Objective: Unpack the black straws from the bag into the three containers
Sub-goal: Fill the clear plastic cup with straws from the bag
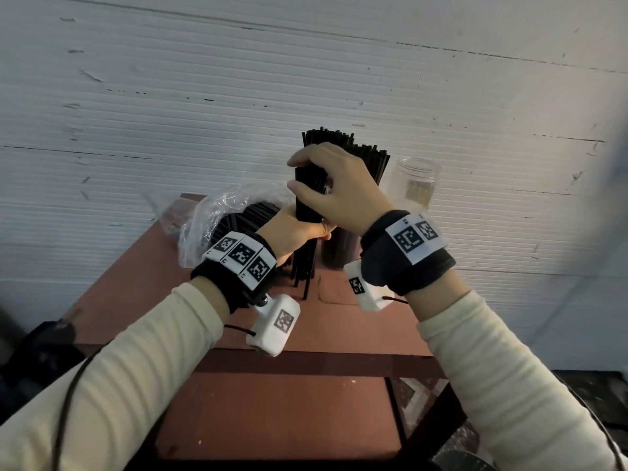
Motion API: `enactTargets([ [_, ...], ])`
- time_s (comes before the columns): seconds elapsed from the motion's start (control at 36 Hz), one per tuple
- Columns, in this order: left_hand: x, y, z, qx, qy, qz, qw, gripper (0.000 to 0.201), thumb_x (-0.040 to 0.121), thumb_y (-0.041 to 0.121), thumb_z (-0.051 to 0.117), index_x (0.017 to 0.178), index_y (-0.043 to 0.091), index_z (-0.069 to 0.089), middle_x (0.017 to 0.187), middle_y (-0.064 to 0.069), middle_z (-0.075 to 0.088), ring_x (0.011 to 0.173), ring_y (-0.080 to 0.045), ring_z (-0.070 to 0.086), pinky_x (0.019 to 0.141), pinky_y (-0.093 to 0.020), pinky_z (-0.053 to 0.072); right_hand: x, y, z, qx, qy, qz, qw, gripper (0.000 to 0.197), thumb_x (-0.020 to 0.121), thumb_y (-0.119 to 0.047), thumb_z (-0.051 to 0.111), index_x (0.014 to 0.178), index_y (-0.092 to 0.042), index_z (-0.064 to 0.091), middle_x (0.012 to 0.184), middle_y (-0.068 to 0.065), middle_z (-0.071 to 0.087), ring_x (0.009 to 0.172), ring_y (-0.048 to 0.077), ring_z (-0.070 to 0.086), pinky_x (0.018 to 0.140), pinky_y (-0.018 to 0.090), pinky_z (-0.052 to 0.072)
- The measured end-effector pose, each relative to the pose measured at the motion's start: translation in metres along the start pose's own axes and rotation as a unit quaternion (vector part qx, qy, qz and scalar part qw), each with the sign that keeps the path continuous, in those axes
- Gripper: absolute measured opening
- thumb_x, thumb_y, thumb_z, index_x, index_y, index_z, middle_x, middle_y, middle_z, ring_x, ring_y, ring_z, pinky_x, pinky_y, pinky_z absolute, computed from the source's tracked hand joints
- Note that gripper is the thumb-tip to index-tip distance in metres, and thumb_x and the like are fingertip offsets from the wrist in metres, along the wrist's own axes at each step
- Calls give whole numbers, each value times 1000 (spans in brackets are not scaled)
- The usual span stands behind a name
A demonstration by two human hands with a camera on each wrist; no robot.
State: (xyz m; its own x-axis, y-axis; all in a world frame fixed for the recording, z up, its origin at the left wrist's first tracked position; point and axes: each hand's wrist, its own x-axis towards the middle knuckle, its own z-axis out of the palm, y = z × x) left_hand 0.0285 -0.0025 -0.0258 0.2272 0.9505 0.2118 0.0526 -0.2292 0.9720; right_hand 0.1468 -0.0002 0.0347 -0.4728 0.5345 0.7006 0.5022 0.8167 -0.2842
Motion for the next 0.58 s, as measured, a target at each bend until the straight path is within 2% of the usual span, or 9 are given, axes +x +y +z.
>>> enactTargets([
  [0.08, 1, 4, -2, 0, 23, 7, 1000, 19, 86, -10, 58, 85, 9, 63, 72, 4, 66, 76, -11, 61, 78, -28, 47, 0, -3, 0, -32, 37, -16, 999, 30, 85, -28, 66, 112, -16, 65, 111, 1, 61, 111, 19, 52, 99, 22, 34],
  [0.14, 0, 10, -2, -4, 18, 17, 1000, 24, 85, -14, 54, 82, 9, 61, 67, 7, 65, 72, -6, 61, 75, -22, 47, 2, -7, 0, -68, 69, -24, 995, 32, 84, -34, 66, 113, -20, 66, 114, -1, 59, 118, 23, 45, 102, 24, 28],
  [0.22, 0, 14, -3, -2, 5, 27, 1000, 26, 84, -16, 54, 83, 10, 61, 67, 9, 66, 75, -5, 61, 77, -22, 47, 5, -11, -5, -48, 56, -20, 997, 34, 84, -36, 65, 116, -22, 64, 116, -3, 58, 117, 18, 49, 103, 27, 33],
  [0.31, -3, 14, -3, -3, -9, 8, 1000, 22, 86, -14, 56, 88, 7, 61, 70, 8, 67, 74, -3, 63, 75, -19, 49, 7, -13, -5, 10, -1, -23, 1000, 31, 86, -22, 62, 116, -16, 63, 107, -2, 63, 104, 8, 56, 95, 19, 42],
  [0.36, -5, 11, -3, 7, -25, -20, 999, 13, 86, -9, 61, 98, -5, 61, 82, -6, 67, 82, -10, 63, 71, -14, 49, 5, -12, -1, 13, -18, -23, 999, 31, 86, -14, 59, 116, -16, 62, 106, -1, 62, 103, 6, 56, 93, 14, 41],
  [0.39, -6, 8, -5, 13, -30, -48, 998, 21, 86, -4, 65, 106, -9, 61, 92, -13, 67, 91, -16, 63, 69, -12, 48, 4, -11, 1, 12, -27, -20, 999, 31, 85, -12, 58, 116, -15, 62, 106, -1, 62, 102, 6, 56, 92, 14, 42],
  [0.47, -3, -4, -10, 41, -65, -127, 989, 29, 79, 20, 79, 104, 7, 70, 112, -20, 68, 109, -29, 61, 90, -21, 43, 0, -9, 7, 8, -38, -16, 999, 24, 85, -8, 56, 108, -11, 64, 99, 2, 62, 93, 13, 58, 86, 23, 47],
  [0.53, -2, -11, -11, 62, -85, -137, 985, 21, 79, 22, 80, 95, 12, 70, 104, -22, 68, 103, -30, 61, 101, -31, 42, -1, -8, 8, 10, -30, -16, 999, 18, 84, -7, 57, 101, -8, 64, 91, 3, 63, 86, 15, 59, 81, 27, 47],
  [0.58, -3, -14, -7, 69, -86, -118, 987, 8, 88, 16, 70, 89, 9, 66, 89, -14, 65, 89, -19, 63, 94, -26, 48, -2, -8, 6, 15, -23, -14, 1000, 16, 84, -7, 58, 99, -8, 65, 91, 3, 64, 86, 15, 59, 81, 27, 47],
])
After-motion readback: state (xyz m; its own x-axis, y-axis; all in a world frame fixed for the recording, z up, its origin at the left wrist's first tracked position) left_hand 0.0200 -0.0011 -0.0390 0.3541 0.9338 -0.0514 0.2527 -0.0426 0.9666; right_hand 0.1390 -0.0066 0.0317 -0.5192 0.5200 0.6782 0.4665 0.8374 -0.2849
